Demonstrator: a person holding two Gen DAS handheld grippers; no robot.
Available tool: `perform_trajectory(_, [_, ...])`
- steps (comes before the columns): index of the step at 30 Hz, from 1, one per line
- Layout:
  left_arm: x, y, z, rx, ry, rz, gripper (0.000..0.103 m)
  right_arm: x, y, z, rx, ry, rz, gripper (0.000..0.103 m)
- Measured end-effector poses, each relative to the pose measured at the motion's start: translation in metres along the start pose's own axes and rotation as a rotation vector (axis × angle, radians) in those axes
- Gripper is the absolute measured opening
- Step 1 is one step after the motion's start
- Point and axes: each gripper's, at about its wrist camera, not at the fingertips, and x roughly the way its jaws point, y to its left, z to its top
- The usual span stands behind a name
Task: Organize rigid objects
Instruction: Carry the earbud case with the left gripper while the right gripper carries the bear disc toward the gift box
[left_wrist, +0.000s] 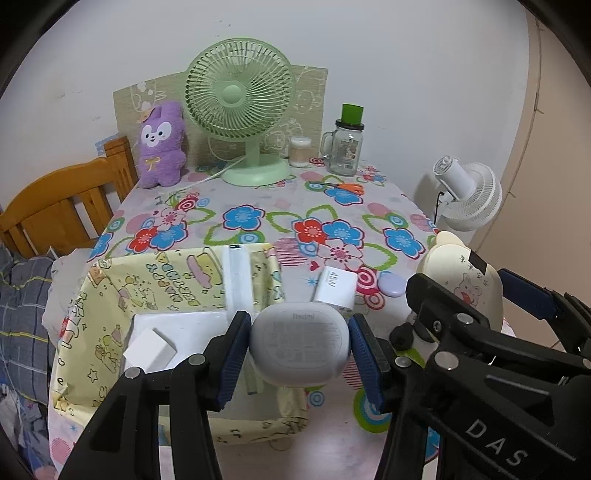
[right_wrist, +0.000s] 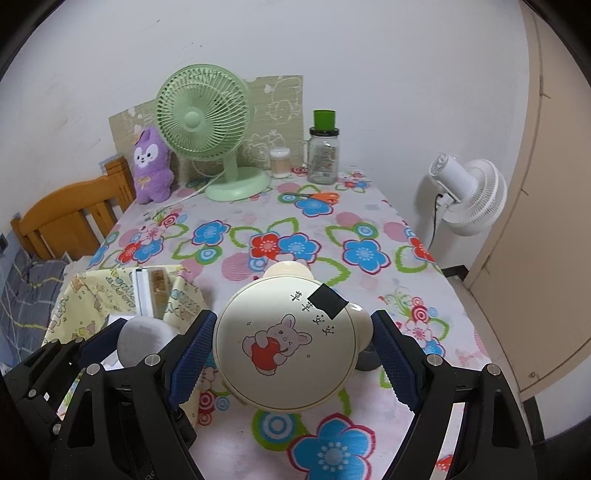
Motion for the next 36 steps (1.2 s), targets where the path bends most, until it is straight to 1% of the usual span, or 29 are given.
perform_trajectory(10, [0.003,0.024,0.001,-0.020,0.010,0.040,0.056,0.012,0.025,0.005,-0.040,0.018,0.030,0.085])
perform_trajectory(23, [0.007,0.049,-0.001,-0.031,0.023,0.060,0.056,0.023,0.056,0.007,-0.107,0.036,0.057,0.085])
perform_trajectory(36, [0.010,0.080,-0.001,-0.050,0.041,0.101,0.056,0.035,0.097,0.011,-0.180,0.054,0.116,0.085])
